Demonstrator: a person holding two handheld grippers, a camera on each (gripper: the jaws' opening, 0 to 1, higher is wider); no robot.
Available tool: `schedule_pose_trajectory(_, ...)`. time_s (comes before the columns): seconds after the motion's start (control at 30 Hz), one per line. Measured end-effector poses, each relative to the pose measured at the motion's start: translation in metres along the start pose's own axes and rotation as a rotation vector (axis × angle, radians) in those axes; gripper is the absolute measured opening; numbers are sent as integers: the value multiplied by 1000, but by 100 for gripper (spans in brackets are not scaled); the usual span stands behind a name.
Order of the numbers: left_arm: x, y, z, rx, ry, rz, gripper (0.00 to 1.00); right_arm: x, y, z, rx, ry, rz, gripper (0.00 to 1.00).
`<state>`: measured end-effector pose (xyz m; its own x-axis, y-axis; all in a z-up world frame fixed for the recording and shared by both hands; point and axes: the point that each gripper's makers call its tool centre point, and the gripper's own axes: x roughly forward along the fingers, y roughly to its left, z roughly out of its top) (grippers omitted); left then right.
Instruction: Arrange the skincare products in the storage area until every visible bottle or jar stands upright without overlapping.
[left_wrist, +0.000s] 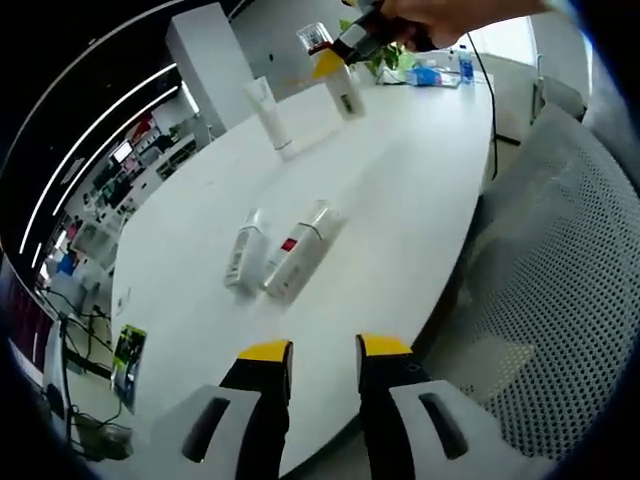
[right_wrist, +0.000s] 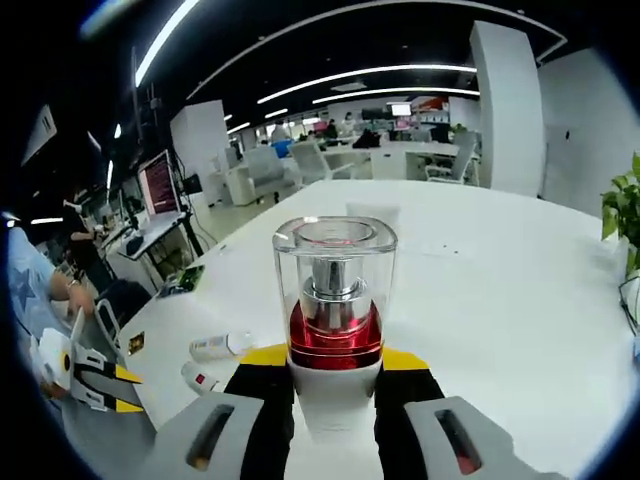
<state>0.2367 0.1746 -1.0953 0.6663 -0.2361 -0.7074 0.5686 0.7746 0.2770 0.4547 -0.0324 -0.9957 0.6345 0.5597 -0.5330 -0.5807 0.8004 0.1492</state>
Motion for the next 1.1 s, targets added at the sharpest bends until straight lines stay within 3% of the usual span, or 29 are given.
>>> schedule_pose_trajectory(0.73, -1, 2, 2, -14, -10, 12, 22, 5, -24, -13, 41, 44, -33, 24)
schedule_pose_trajectory(1.1, -1, 5, 0, -20, -2, 20, 22, 10, -44, -8, 33, 44, -68, 24)
